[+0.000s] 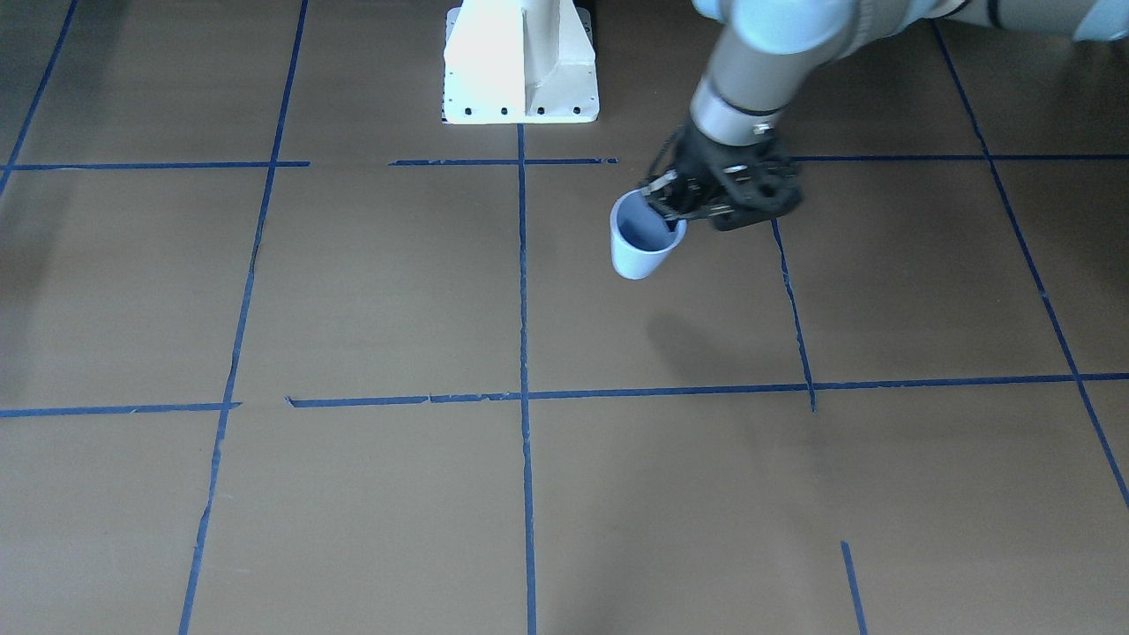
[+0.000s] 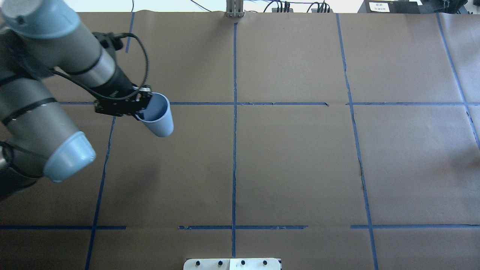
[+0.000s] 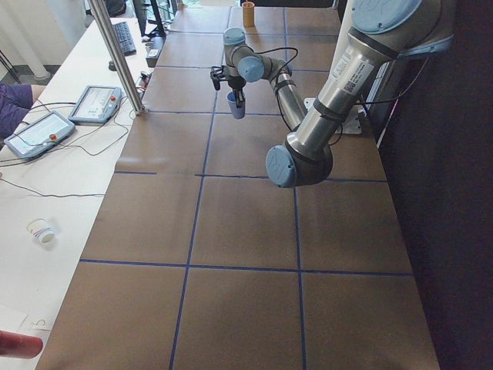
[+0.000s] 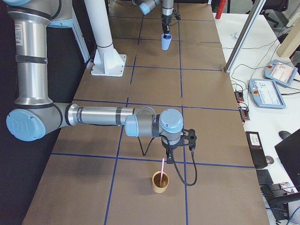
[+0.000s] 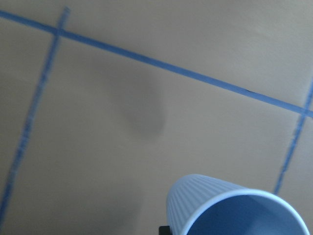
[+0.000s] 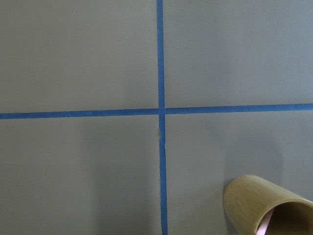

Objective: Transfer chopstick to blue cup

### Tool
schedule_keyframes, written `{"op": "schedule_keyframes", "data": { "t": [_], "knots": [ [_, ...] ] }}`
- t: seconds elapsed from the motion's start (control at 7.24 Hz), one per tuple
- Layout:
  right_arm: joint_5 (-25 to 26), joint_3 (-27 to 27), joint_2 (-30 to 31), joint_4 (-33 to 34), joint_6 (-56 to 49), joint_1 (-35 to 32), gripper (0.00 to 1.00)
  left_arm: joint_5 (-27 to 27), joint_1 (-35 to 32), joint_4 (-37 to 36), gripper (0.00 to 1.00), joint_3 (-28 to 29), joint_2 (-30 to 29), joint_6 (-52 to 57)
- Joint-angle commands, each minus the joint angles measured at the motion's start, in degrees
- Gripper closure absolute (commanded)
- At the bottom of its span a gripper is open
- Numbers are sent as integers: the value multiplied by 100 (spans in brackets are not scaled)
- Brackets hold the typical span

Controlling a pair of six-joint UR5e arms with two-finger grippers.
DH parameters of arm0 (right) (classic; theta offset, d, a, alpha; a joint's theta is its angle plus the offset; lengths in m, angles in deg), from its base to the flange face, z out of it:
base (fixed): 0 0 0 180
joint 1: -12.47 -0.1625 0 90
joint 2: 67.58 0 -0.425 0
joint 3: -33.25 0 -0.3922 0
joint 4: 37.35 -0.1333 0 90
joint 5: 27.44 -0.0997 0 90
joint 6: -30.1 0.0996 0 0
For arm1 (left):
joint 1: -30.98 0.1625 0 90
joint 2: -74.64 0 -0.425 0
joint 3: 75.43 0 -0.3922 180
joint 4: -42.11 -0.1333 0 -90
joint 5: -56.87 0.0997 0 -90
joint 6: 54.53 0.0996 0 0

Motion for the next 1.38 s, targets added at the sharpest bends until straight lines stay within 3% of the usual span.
{"op": "schedule_keyframes", "data": {
  "t": [0.0, 0.41, 0.55, 0.69, 0.83, 1.24],
  "knots": [
    [-18, -15, -10, 2, 10, 2, 0, 376, 423, 1187, 100, 1043, -349, -570],
    [-18, -15, -10, 11, 10, -7, 0, 789, 828, 1343, 100, 1469, -578, -635],
    [-27, -15, -19, 11, 10, -7, 0, 781, 828, 1352, 91, 1460, -578, -635],
    [-18, -15, -54, 11, 10, -7, 0, 763, 819, 1343, 34, 1408, -569, -617],
    [-18, -24, -63, 2, 1, -7, 0, 763, 819, 1343, 0, 1381, -561, -574],
    [26, 2, -54, -7, 18, -7, 0, 711, 662, 1186, 0, 971, -526, -573]
  ]
}}
